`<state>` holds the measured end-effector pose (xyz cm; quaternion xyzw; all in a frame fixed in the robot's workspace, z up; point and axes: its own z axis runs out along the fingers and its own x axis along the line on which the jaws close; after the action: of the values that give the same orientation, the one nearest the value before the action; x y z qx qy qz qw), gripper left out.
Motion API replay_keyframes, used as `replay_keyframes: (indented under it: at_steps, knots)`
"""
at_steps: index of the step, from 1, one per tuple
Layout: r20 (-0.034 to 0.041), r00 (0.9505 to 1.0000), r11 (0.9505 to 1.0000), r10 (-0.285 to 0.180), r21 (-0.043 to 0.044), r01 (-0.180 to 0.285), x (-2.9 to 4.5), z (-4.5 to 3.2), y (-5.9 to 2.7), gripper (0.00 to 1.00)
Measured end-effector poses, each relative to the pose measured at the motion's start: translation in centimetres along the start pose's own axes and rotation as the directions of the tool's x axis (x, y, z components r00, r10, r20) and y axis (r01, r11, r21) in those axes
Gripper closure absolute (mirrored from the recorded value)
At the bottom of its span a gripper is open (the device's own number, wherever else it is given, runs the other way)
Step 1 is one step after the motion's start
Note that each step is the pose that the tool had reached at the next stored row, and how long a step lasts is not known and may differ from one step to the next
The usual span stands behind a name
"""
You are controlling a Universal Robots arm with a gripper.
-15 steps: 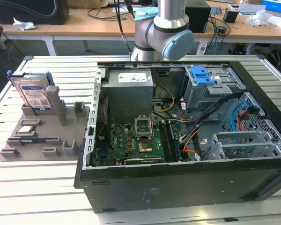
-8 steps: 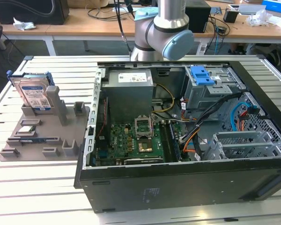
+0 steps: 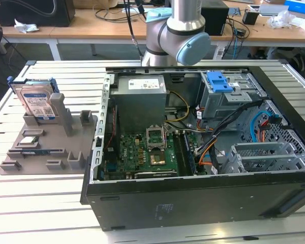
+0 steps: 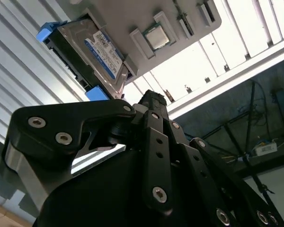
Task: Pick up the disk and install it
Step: 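Pick up the disk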
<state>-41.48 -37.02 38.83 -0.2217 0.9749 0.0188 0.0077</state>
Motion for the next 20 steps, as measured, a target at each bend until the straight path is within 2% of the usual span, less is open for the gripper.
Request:
replay_keyframes:
  at_steps: [5,9,15,17,18,20]
  knots:
    - [-0.002,0.9981,0.9981,-0.061,-0.0014,0.061,0.0,0.0,0.0,0.9]
    - [-0.0033,0.9946,0.9946,-0.104,-0.0025,0.104,0.0,0.0,0.0,0.9]
    - [-0.0058,0.9825,0.9825,-0.186,-0.0049,0.186,0.0,0.0,0.0,0.9]
    - [-0.0072,0.9715,0.9715,-0.237,-0.0064,0.237,0.0,0.0,0.0,0.9]
    - [-0.0082,0.9621,0.9621,-0.273,-0.0075,0.273,0.0,0.0,0.0,0.9]
    - [-0.0095,0.9464,0.9464,-0.323,-0.0093,0.323,0.0,0.0,0.0,0.9]
